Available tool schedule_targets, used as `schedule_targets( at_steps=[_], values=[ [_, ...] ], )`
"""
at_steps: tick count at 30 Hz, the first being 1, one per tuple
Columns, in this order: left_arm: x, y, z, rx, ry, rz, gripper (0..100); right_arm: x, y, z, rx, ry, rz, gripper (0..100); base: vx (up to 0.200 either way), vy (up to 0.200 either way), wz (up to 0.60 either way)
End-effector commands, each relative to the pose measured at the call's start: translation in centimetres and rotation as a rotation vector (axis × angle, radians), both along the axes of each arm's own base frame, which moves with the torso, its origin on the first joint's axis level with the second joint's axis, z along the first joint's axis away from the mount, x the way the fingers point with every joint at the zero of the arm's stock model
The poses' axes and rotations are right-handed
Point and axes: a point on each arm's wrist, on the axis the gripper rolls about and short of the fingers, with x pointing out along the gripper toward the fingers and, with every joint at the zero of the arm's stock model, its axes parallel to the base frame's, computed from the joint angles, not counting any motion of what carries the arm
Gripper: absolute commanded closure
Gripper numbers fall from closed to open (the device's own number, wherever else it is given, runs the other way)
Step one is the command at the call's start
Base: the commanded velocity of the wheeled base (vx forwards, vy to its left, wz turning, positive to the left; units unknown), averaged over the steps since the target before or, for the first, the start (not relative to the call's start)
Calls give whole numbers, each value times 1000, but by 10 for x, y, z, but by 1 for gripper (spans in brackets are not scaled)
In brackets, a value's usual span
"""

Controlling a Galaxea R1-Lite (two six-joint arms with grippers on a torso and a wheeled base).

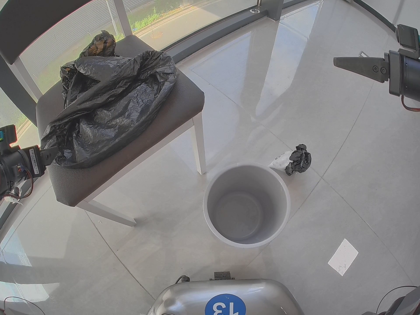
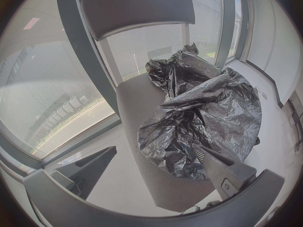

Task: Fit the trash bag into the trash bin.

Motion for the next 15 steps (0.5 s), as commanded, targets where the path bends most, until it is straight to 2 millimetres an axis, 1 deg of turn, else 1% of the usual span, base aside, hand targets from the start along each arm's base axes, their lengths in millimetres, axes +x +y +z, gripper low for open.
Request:
schedule_targets(
  at_steps=[1,4,15],
  values=[
    [6,-6,-3,-3,8,-31,0,-1,0,-1,1,-12,3,0,0,0,0],
    [14,-6,-5,-4,8,-34,0,0,0,-2,4,-19,3,0,0,0,0],
    [32,-8,-11,-4,48,-38,0,-1,0,-3,9,-35,2,0,0,0,0]
  ],
)
